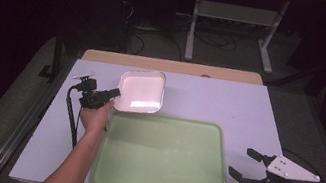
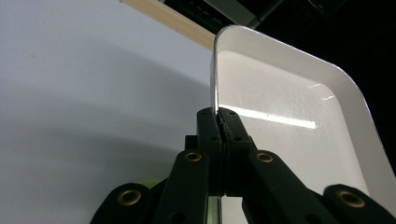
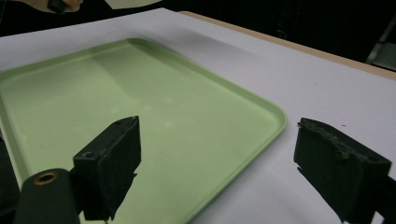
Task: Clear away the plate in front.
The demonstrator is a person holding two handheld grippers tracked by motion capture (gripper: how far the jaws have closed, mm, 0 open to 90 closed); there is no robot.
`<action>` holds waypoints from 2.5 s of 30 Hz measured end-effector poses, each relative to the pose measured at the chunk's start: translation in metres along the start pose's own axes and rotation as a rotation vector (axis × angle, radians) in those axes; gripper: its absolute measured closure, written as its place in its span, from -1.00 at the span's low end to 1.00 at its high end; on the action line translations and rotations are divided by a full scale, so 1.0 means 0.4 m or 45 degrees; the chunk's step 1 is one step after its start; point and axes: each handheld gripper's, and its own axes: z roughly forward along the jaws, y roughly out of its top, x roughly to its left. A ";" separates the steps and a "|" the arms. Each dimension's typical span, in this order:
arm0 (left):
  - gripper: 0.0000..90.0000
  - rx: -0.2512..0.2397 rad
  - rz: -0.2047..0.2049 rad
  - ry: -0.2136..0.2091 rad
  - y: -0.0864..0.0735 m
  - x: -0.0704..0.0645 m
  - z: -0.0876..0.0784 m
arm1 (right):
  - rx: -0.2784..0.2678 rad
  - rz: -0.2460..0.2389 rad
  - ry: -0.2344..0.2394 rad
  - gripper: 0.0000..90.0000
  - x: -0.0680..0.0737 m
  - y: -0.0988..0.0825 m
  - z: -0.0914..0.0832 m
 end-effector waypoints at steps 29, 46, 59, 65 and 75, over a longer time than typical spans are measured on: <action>0.97 -0.009 0.031 -0.048 -0.136 -0.028 -0.079 | 0.006 -0.011 0.009 -0.69 0.007 0.004 0.008; 0.97 0.012 0.077 -0.020 -0.276 -0.097 -0.094 | 0.003 -0.012 0.013 -0.69 0.010 0.005 0.009; 0.97 0.047 0.083 0.038 -0.349 -0.109 -0.096 | 0.007 -0.016 0.018 -0.69 0.013 0.005 0.008; 0.97 0.081 0.090 0.050 -0.366 -0.113 -0.093 | 0.005 -0.011 0.020 -0.69 0.011 0.005 0.009; 0.96 0.122 0.090 0.097 -0.385 -0.119 -0.081 | 0.004 -0.014 0.023 -0.69 0.013 0.006 0.008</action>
